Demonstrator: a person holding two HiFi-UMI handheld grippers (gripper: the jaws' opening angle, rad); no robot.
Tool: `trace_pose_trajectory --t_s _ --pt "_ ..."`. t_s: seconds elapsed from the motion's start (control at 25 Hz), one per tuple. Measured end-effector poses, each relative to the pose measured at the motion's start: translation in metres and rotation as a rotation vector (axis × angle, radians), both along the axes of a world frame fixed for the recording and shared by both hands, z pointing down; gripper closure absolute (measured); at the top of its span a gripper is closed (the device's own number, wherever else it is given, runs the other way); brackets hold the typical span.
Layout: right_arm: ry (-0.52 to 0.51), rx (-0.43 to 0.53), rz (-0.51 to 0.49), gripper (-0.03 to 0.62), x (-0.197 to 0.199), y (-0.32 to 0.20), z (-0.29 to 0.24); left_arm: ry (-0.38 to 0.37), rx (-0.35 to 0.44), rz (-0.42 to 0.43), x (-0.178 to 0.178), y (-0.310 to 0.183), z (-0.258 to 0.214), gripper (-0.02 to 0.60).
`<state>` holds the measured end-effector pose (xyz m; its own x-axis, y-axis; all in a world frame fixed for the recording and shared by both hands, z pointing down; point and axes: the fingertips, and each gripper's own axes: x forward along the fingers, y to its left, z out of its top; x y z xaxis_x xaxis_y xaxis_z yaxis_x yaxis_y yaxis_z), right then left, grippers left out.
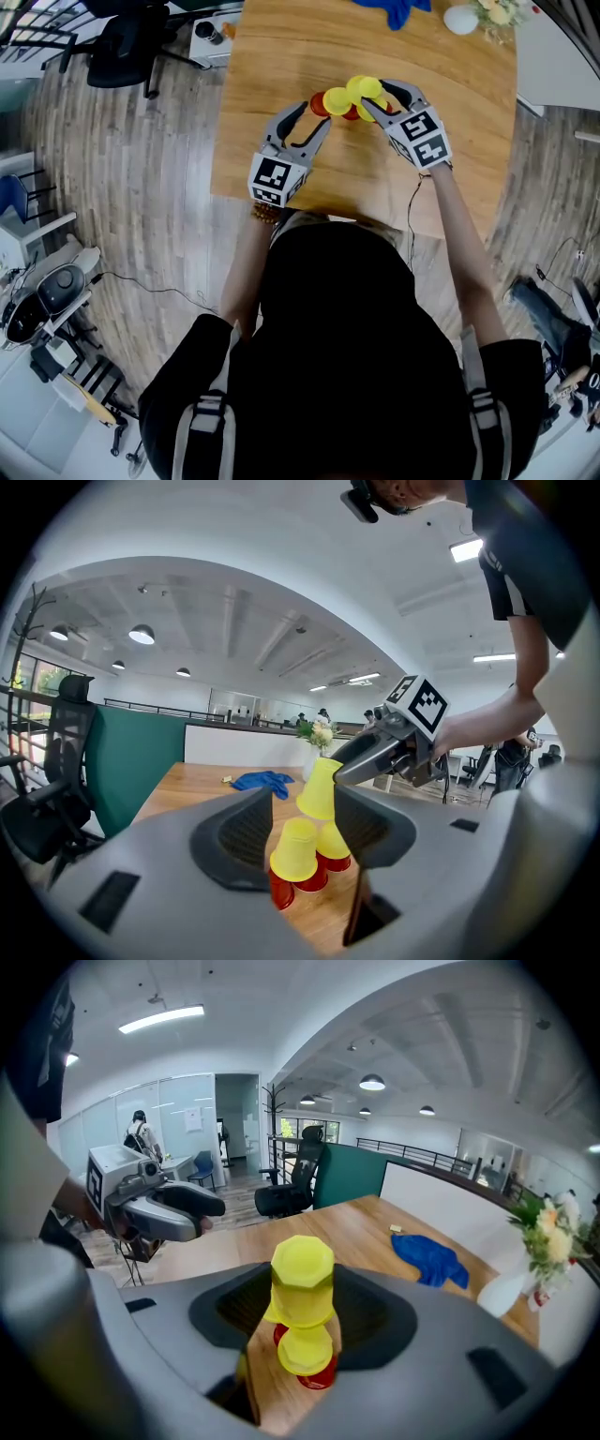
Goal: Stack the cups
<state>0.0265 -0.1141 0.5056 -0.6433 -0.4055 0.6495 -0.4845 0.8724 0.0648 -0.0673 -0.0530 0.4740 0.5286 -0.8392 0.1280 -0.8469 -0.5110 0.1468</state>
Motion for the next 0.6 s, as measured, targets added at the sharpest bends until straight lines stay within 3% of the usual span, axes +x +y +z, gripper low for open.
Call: trace_pose_trajectory --t_s 0.6 --pt "0.046 -0.03 -0.013 0.372 0.0 0.009 0.013 -0.004 -0.004 0.017 0.007 0.002 0.002 0.356"
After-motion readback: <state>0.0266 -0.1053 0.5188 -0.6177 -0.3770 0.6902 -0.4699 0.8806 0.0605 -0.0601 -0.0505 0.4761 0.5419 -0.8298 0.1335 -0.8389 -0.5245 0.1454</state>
